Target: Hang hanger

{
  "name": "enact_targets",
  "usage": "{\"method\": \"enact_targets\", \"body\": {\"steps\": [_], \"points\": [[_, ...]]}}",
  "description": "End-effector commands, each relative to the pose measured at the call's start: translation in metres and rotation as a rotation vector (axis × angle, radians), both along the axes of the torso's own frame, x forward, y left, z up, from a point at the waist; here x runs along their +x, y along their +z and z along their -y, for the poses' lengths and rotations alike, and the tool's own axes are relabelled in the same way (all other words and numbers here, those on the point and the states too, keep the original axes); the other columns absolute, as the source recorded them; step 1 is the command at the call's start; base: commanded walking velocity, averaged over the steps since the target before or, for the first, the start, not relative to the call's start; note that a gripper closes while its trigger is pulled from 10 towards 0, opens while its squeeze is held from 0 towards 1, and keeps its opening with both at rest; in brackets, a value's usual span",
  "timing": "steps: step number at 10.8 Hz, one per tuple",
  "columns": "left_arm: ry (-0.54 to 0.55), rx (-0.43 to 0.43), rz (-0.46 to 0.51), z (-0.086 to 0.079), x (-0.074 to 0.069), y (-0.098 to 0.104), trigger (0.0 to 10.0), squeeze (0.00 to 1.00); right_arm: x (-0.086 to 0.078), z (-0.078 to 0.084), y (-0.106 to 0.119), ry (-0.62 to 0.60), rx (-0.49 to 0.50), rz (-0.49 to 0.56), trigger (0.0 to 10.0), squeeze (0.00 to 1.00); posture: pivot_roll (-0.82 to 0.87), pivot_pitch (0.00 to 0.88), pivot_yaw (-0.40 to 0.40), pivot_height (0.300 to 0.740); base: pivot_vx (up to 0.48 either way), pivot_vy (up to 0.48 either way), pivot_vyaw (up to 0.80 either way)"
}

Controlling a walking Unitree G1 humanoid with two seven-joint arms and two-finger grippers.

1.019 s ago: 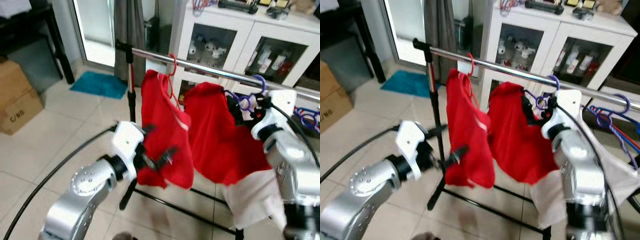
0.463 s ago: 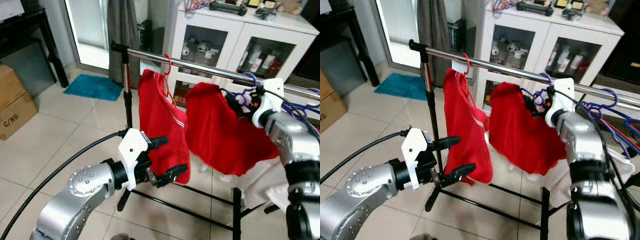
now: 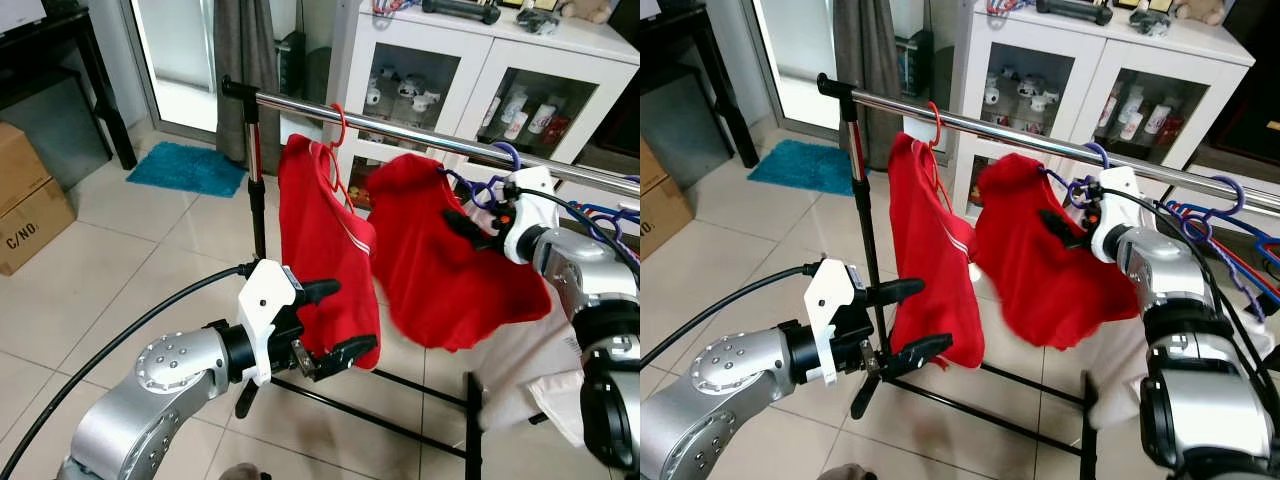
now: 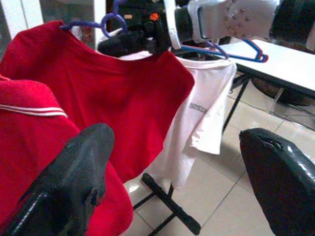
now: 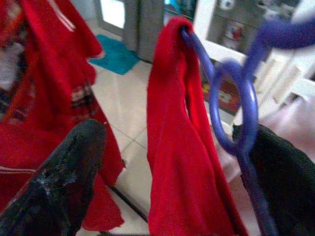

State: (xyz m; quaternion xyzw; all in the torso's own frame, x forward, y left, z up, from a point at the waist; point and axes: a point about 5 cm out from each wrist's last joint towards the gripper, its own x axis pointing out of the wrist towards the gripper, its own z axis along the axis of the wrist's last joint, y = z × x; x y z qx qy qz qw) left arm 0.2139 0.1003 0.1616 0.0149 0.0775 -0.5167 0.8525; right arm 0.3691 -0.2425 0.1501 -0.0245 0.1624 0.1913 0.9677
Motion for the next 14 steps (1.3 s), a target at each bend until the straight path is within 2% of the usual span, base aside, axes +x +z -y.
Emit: {"method": "enact_targets", "body": {"steps": [1,2,4,6,7,8,9,10,11,12,13,14], "points": [[-0.02,-0.001,0.023,0.002,-0.001,0.006,10.0,0.99,0.002,0.002,0.007,0.022,-0.024,0.014,10.0,0.0,0.15,0.018,-0.085,0.74,0.0,0.0,0.0],[-0.017,0.0,0.022,0.001,-0.002,0.006,10.0,0.99,-0.002,-0.001,0.006,0.129,-0.029,-0.006,10.0,0.0,0.15,0.019,-0.086,0.74,0.0,0.0,0.0],[-0.007,0.002,0.028,0.002,-0.002,0.006,10.0,0.99,-0.003,0.017,0.013,0.036,-0.087,0.012,10.0,0.0,0.16,0.023,-0.099,0.74,0.0,0.0,0.0],[0.01,0.009,0.029,0.0,-0.003,0.005,10.0,0.99,-0.014,0.032,0.015,0.038,-0.088,0.026,10.0,0.0,0.16,0.034,-0.098,0.74,0.0,0.0,0.0],[0.011,0.01,0.026,-0.001,-0.002,0.004,10.0,0.99,-0.02,0.037,0.015,0.037,-0.064,0.027,10.0,0.42,0.16,0.04,-0.086,0.74,0.0,0.0,0.0],[0.004,0.01,0.023,-0.001,-0.002,0.004,10.0,0.99,-0.023,0.04,0.011,0.031,-0.048,0.017,10.0,0.79,0.15,0.041,-0.079,0.74,0.0,0.0,0.0],[-0.006,0.011,0.023,0.0,-0.001,0.004,10.0,0.99,-0.022,0.04,0.007,0.012,-0.062,0.017,10.0,0.78,0.15,0.041,-0.064,0.74,0.0,0.0,0.0],[-0.021,0.012,0.027,0.001,0.002,0.005,10.0,0.99,-0.014,0.032,0.009,-0.006,-0.047,0.035,10.0,0.78,0.14,0.041,-0.048,0.74,0.0,0.0,0.0],[-0.027,0.013,0.032,0.002,0.005,0.006,10.0,0.99,-0.01,0.027,0.011,-0.003,-0.031,0.035,8.9,0.72,0.14,0.04,-0.049,0.74,0.0,0.0,0.0],[-0.027,0.017,0.037,0.001,0.007,0.007,10.0,0.98,-0.006,0.021,0.013,0.025,-0.024,0.02,1.0,0.0,0.15,0.043,-0.054,0.74,0.0,0.0,0.0],[-0.025,0.021,0.038,0.0,0.006,0.007,10.0,0.99,-0.005,0.02,0.011,0.038,-0.031,0.006,0.0,0.0,0.15,0.044,-0.06,0.74,0.0,0.0,0.0],[-0.019,0.021,0.036,0.0,0.005,0.007,10.0,0.99,-0.004,0.02,0.011,0.04,-0.035,0.001,0.0,0.0,0.16,0.044,-0.063,0.74,0.0,0.0,0.0]]}}
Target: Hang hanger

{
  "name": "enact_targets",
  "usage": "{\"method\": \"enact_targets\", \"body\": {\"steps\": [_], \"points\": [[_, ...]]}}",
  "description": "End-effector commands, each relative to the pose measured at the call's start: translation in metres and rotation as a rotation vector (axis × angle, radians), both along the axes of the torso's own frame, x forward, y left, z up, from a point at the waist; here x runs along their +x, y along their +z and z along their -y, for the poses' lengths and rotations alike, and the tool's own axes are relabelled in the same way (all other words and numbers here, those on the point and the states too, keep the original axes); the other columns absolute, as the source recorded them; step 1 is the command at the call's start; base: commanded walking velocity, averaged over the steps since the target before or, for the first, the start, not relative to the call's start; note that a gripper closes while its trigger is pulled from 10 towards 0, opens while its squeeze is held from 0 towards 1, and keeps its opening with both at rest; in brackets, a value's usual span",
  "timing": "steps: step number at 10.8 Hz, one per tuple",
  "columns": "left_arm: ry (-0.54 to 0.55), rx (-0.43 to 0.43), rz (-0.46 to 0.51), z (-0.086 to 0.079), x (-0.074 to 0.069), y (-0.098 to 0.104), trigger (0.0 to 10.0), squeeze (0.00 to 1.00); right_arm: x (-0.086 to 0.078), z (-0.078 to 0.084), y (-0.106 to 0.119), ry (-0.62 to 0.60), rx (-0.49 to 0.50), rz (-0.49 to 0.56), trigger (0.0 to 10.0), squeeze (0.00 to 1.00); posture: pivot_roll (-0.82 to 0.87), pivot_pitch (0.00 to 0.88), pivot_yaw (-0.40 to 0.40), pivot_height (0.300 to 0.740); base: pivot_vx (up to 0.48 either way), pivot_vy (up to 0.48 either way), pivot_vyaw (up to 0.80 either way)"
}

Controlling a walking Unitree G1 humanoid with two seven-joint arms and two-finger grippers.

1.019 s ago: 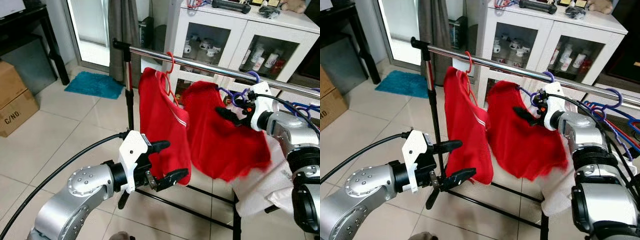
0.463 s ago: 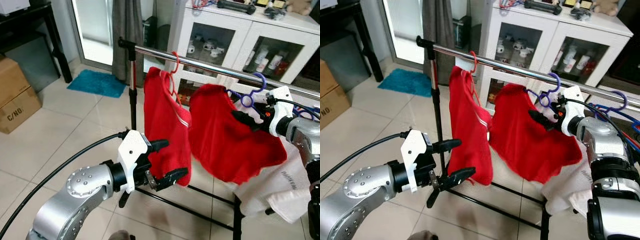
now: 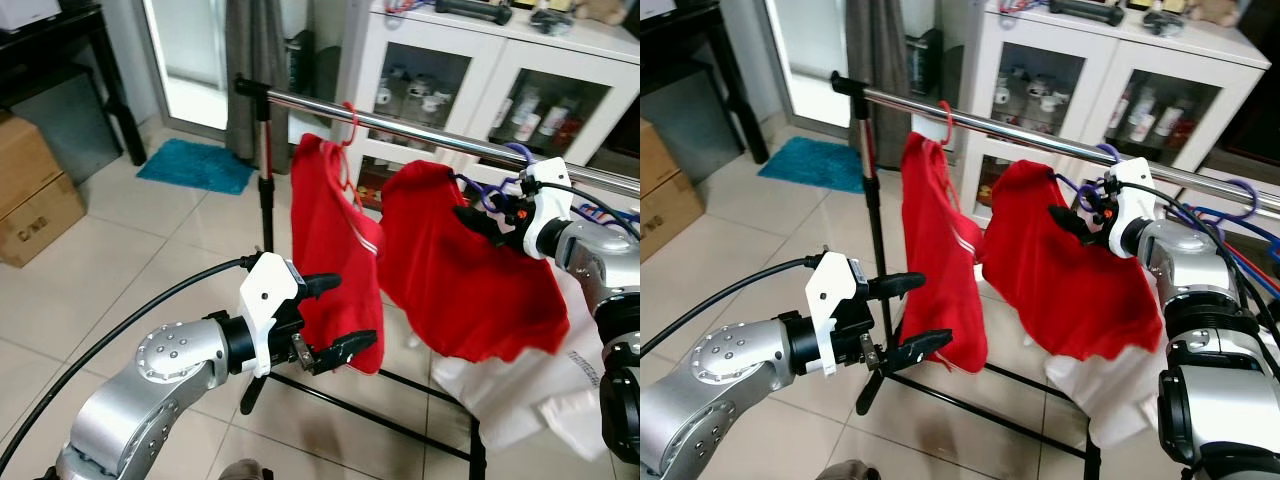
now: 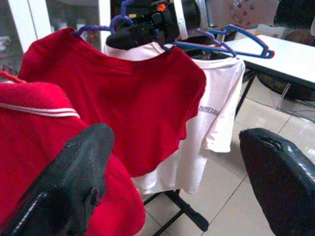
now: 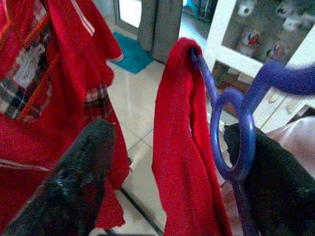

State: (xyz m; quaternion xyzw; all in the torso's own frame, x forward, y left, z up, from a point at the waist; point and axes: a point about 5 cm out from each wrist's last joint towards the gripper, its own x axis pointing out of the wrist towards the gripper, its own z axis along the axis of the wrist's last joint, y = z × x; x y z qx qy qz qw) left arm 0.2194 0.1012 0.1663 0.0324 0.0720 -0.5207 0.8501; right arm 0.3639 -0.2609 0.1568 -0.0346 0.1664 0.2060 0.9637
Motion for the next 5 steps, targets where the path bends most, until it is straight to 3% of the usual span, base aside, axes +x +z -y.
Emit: {"method": "enact_targets", "body": {"steps": [1,5], "points": [[-0.004,-0.002,0.009,0.0004,-0.0017,0.0018,10.0,0.98,0.0022,0.0006,0.0043,0.0,-0.012,0.002,0.0,0.0,0.16,0.044,-0.067,0.74,0.0,0.0,0.0],[-0.004,0.002,0.011,0.0006,-0.0005,0.0024,10.0,0.98,0.0054,0.0009,0.0053,-0.025,0.005,-0.003,0.0,0.0,0.16,0.043,-0.062,0.74,0.0,0.0,0.0]]}}
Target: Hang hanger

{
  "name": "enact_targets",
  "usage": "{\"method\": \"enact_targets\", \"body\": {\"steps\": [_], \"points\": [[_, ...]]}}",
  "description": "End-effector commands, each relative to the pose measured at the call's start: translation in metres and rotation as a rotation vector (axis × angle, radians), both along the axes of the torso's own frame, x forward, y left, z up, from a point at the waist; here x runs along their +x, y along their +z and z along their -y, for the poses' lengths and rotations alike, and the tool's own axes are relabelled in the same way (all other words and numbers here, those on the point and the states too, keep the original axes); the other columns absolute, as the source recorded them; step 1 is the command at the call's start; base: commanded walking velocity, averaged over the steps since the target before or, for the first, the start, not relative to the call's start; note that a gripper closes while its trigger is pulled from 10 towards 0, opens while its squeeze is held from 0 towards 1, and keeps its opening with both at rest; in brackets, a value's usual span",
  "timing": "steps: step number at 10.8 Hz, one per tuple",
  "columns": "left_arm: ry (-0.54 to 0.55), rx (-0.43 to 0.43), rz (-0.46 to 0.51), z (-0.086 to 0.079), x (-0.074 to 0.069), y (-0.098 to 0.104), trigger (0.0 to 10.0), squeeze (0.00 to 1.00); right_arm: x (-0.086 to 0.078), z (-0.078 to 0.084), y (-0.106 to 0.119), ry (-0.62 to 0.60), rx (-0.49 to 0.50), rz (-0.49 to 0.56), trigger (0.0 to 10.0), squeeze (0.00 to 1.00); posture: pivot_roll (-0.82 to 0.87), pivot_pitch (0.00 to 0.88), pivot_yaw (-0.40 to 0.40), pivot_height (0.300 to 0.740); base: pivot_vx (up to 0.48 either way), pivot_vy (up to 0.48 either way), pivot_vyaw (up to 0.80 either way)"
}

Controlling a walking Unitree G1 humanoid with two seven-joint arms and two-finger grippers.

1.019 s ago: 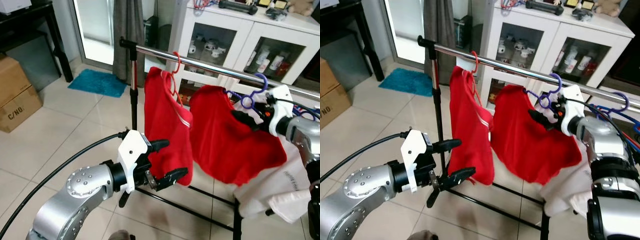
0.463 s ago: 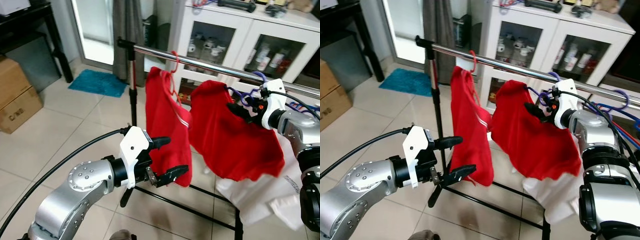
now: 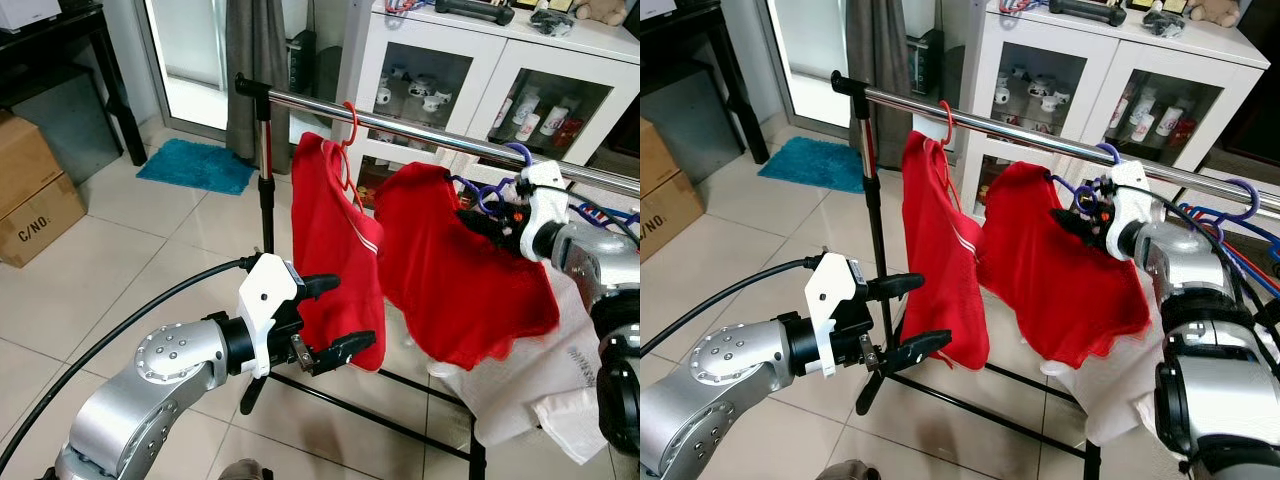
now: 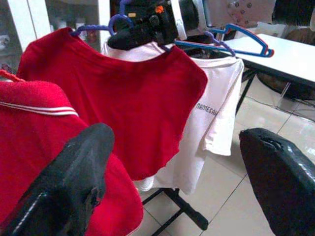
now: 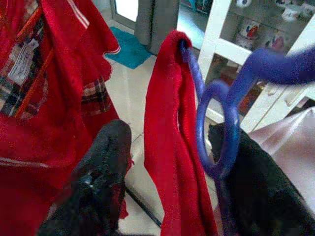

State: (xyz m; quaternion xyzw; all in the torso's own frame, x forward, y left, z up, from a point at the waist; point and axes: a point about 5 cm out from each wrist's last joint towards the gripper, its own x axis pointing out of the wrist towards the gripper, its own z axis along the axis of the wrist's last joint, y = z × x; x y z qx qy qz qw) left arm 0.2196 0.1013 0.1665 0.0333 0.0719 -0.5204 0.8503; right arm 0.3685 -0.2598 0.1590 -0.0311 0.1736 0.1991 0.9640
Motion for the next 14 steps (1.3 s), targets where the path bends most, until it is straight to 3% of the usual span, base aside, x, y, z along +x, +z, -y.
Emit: {"method": "enact_targets", "body": {"steps": [1,8,11,14], "points": [[-0.008,0.0,0.011,0.0015,0.0,0.0028,10.0,0.98,0.0014,0.0017,0.0033,-0.014,0.007,0.012,0.0,0.0,0.16,0.042,-0.061,0.74,0.0,0.0,0.0],[-0.015,-0.004,0.024,0.0039,0.0018,0.0043,10.0,0.99,0.0033,0.005,0.0034,-0.102,0.11,0.006,0.0,0.0,0.16,0.032,-0.06,0.74,0.0,0.0,0.0],[-0.011,-0.007,0.027,0.0056,0.003,0.0031,10.0,0.99,0.0033,0.0043,0.0021,-0.102,0.103,-0.006,0.0,0.0,0.16,0.016,-0.071,0.74,0.0,0.0,0.0],[0.075,0.0,0.05,0.0019,0.0042,0.0001,10.0,0.98,0.0039,0.0024,0.0062,-0.086,0.085,0.03,0.0,0.0,0.16,0.023,-0.073,0.74,0.0,0.0,0.0]]}}
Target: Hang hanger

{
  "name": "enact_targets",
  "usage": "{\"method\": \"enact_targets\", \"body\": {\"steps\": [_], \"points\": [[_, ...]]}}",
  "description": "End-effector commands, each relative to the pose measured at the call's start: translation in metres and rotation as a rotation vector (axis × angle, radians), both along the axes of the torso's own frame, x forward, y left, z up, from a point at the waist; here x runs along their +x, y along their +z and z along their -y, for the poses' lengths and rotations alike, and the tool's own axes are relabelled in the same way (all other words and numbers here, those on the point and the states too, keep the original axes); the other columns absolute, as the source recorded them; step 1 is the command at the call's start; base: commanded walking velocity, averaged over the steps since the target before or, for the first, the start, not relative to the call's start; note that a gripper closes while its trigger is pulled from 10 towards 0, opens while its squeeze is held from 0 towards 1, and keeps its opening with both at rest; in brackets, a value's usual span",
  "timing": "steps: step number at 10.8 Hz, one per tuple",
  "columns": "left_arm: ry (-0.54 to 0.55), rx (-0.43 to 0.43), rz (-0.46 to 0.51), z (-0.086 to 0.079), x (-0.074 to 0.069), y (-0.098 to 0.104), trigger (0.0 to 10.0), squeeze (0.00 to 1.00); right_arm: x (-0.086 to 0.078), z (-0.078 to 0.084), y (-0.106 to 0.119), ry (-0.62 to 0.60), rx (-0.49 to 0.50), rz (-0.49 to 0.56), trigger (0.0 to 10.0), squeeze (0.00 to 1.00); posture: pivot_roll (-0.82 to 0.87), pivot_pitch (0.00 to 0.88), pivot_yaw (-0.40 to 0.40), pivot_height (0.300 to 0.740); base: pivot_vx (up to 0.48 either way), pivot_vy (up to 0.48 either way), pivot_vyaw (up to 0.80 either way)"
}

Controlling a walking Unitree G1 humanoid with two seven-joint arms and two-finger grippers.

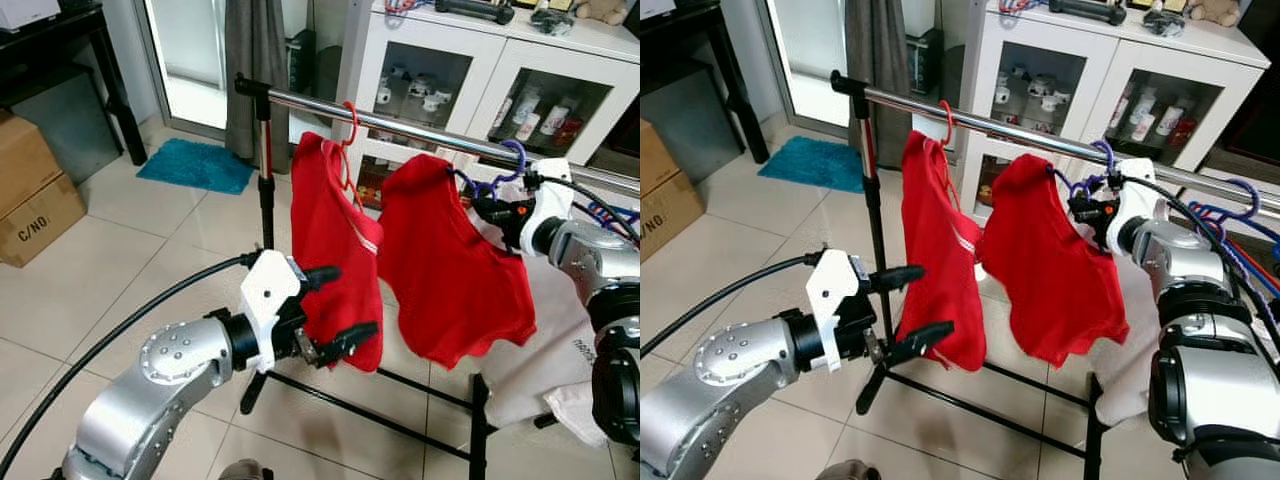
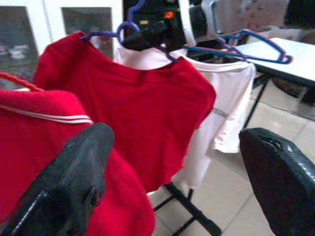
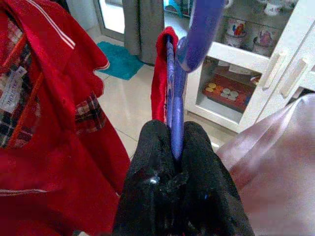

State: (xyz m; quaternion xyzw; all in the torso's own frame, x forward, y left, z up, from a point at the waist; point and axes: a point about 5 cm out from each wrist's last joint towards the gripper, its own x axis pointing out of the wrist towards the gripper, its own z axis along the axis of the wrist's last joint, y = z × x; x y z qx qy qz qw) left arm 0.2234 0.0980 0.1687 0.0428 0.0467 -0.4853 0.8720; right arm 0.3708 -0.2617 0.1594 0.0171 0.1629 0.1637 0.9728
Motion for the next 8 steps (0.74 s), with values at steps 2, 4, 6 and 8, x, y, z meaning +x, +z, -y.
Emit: {"method": "enact_targets", "body": {"steps": [2,4,6,8], "points": [[0.141,0.027,0.014,-0.005,0.01,-0.006,10.0,0.8,-0.003,0.008,0.01,-0.026,-0.008,0.076,0.0,0.0,0.14,0.039,-0.056,0.74,0.0,0.0,0.0],[0.31,0.002,0.048,-0.013,0.022,-0.006,10.0,0.33,-0.017,0.005,0.021,-0.002,-0.019,0.179,0.0,0.0,0.13,0.024,-0.052,0.74,0.0,0.0,0.0],[0.387,-0.016,0.037,-0.015,0.022,-0.012,10.0,0.16,-0.045,0.001,0.015,0.029,-0.074,0.17,0.0,0.0,0.12,0.014,-0.059,0.74,0.0,0.0,0.0],[0.4,-0.021,0.038,-0.01,0.027,-0.016,10.0,0.16,-0.083,-0.007,0.001,-0.002,-0.117,0.137,0.0,0.0,0.1,0.017,-0.049,0.74,-0.253,0.0,0.0]]}}
